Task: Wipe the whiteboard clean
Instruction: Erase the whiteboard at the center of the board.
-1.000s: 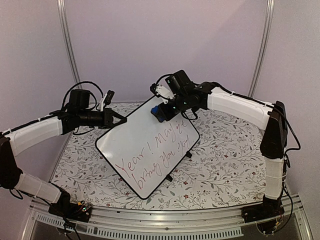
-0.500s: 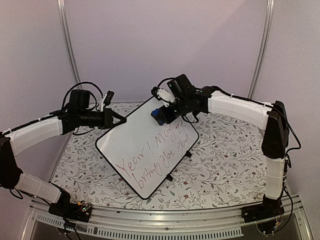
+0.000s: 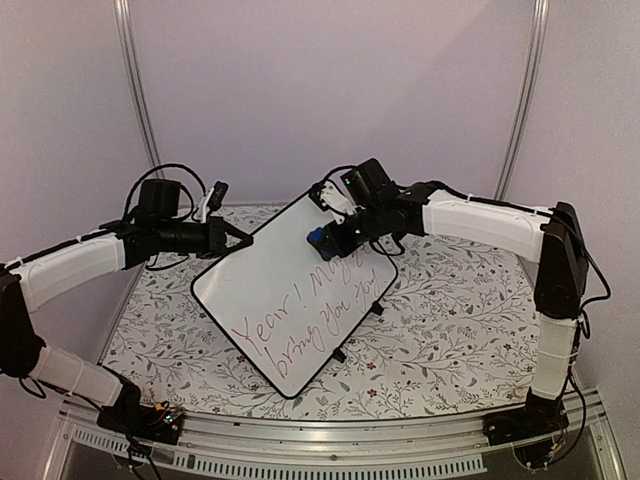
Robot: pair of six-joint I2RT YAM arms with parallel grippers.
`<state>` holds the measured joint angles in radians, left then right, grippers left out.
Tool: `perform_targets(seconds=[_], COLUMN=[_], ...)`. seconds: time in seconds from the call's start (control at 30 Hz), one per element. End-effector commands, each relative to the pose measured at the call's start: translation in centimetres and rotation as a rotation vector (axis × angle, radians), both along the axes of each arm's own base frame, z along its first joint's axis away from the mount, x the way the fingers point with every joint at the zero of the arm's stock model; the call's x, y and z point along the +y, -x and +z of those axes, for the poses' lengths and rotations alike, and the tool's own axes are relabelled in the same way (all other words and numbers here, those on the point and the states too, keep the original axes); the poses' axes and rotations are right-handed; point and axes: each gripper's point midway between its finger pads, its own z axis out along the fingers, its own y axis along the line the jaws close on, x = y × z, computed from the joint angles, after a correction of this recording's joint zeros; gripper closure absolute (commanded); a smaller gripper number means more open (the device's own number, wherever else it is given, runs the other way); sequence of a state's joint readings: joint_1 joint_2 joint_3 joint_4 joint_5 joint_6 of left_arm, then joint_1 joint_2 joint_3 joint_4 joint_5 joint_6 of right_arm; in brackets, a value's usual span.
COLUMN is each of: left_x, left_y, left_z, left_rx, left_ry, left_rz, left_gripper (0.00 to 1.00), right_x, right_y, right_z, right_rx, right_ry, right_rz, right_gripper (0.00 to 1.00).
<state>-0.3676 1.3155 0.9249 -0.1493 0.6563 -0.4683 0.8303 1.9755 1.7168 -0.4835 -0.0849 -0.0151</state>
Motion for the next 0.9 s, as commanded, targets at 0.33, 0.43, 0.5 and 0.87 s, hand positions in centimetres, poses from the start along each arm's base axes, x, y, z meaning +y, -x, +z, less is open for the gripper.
perform_targets(seconds=[0.33, 0.43, 0.5, 0.87], left_x=[-1.1, -1.1, -1.1, -1.2], left_y=[0.8, 0.8, 0.8, 0.8], left_z=[1.4, 1.4, 1.4, 1.3], left_rx=[-0.063, -0.062, -0.061, -0.06], left_ry=[0.023, 0.023, 0.023, 0.023], left_rz=[-0.083, -0.083, -0.084, -0.084], left_gripper=[1.0, 1.0, 1.0, 1.0], right_x=[-2.2, -2.4, -2.5, -2.9], right_y=[2.3, 2.5, 2.6, 2.6], right_z=[-4.1, -4.0, -3.8, -1.5], right_rx=[0.104, 0.105, 0.102, 0.07], right_ry=[0.089, 0.09, 0.087, 0.067], right_rz=[0.001, 0.002, 0.001, -0.009], right_gripper=[0.96, 0.96, 0.96, 0.96])
